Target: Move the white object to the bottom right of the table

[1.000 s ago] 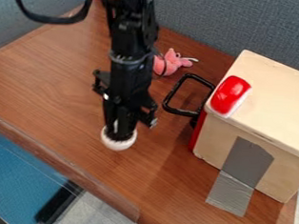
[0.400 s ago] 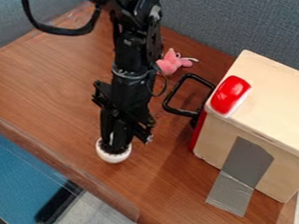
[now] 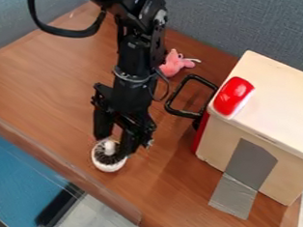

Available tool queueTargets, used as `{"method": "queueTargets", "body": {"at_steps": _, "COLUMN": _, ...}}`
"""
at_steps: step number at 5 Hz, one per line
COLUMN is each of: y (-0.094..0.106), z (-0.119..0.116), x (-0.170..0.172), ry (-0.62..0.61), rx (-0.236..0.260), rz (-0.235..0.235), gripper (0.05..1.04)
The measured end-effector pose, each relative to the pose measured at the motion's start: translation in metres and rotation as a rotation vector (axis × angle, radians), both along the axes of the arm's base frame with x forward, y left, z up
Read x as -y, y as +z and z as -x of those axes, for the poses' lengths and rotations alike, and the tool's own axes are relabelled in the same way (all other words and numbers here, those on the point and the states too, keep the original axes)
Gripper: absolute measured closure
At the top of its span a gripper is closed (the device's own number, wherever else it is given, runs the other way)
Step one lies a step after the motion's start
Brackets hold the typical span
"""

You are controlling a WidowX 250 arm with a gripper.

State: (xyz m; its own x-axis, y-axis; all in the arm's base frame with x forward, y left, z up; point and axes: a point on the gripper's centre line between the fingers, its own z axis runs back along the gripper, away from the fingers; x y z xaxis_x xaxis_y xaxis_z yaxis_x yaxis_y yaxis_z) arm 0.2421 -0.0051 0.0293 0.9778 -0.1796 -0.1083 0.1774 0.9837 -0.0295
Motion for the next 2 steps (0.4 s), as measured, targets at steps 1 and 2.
{"method": "queueTargets", "body": {"at_steps": 1, "y": 0.013, "z": 0.0, "x": 0.003, "ry": 0.013, "rx": 0.038, "rz": -0.012, "gripper": 0.068}}
{"method": "queueTargets", "body": {"at_steps": 2, "y": 0.045, "z": 0.003, "x": 0.004, "ry": 0.031, "rx": 0.128, "rz": 0.0, "gripper": 0.074}}
